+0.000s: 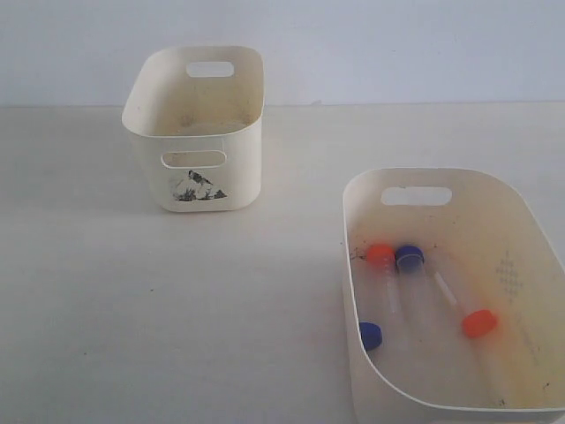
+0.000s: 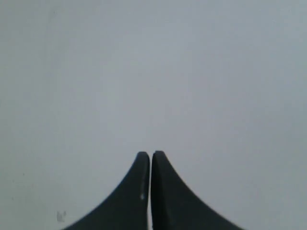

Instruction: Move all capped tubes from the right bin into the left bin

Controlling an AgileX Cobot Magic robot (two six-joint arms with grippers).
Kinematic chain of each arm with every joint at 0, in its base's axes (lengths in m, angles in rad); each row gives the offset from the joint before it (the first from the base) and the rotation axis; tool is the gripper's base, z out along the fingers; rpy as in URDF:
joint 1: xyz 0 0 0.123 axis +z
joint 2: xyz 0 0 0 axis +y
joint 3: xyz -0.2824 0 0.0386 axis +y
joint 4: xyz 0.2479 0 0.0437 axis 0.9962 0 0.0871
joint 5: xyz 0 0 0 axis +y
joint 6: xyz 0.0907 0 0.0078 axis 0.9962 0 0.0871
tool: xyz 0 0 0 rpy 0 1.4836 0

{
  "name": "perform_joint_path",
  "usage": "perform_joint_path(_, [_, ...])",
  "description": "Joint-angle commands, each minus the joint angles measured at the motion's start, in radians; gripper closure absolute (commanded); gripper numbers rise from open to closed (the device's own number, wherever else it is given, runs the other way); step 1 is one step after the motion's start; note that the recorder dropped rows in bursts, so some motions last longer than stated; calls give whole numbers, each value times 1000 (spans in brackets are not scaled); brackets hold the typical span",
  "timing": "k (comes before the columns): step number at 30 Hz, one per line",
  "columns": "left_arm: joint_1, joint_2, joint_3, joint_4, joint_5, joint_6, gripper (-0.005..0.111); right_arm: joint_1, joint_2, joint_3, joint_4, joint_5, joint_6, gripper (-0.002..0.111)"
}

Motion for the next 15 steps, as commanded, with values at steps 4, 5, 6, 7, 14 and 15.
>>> perform_joint_path(4, [-5,0,-4,-3,-3,-10,102,-7,323,-429,-1,795,-59,107])
perform_joint_path(5, [-5,0,-4,-3,-3,-10,102,-7,398,-482,-1,887,-59,107])
perform_joint_path(6, [-5,0,-4,-3,-3,-10,102,-7,443,-503,-1,899,-57,107])
perform_joint_path(7, [-5,0,-4,-3,-3,-10,102,-7,493,-517,-1,890,-57,107])
perform_joint_path(14, [-5,0,-4,-3,-3,-10,102,-7,636,-521,6,746,-55,107])
perform_joint_path(15, [-5,0,-4,-3,-3,-10,102,-7,645,-521,14,724,-46,107])
